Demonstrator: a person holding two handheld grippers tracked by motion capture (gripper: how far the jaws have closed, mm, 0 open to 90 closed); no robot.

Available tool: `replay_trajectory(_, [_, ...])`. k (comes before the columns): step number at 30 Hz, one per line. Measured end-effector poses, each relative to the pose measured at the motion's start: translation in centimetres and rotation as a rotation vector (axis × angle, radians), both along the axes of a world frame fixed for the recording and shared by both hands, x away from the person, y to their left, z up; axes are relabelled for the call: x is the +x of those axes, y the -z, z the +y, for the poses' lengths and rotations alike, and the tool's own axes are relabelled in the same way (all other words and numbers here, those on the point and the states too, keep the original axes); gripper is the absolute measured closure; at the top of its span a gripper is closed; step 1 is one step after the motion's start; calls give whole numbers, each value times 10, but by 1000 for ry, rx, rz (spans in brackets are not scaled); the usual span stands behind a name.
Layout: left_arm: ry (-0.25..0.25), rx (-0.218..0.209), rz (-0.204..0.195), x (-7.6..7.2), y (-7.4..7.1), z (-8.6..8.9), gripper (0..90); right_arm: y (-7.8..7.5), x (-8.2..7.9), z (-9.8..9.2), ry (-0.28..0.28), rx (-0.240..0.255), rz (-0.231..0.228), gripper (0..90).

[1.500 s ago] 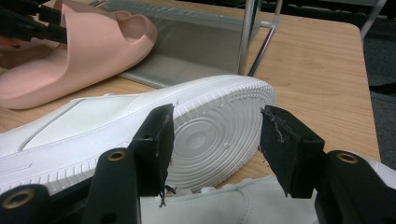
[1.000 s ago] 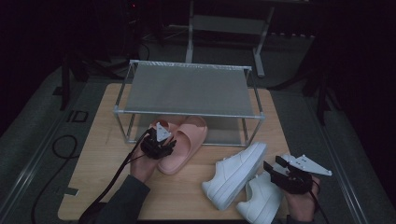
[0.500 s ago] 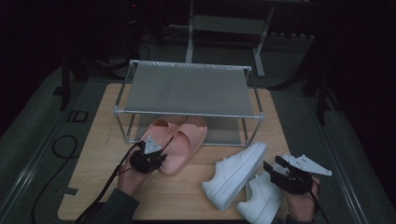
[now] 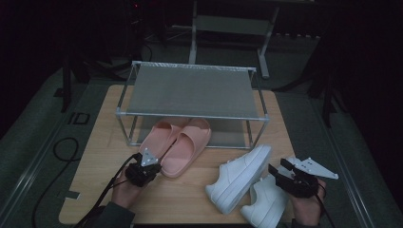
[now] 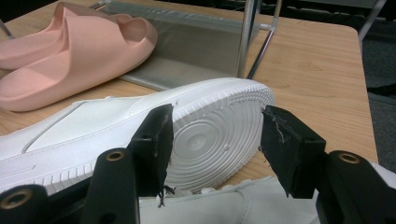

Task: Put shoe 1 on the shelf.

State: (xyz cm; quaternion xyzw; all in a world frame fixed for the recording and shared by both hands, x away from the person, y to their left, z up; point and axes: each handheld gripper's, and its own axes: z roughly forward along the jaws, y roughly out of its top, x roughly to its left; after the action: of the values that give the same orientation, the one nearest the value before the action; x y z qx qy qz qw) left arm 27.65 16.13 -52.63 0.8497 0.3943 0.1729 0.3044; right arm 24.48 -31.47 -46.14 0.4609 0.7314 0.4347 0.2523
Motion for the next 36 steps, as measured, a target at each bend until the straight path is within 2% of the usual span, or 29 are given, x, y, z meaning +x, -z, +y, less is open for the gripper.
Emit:
replay_trajectory(8, [8,36,52,-3,11,3,868,0,0,1,-2,-1,-1,435])
replay_trajectory(13, [30,41,69,-3,13,-2,868,0,0,1,-3,-2,0,435])
replay_trajectory(26, [93,51,82,-5,14,-19,867,1,0,2,-3,-3,1,435])
replay_trajectory(31, [137,54,85,-7,13,-30,867,1,1,2,-3,-3,2,435])
replay_trajectory(36, [188,28,86,-8,10,-43,866,1,0,2,-1,-3,2,435])
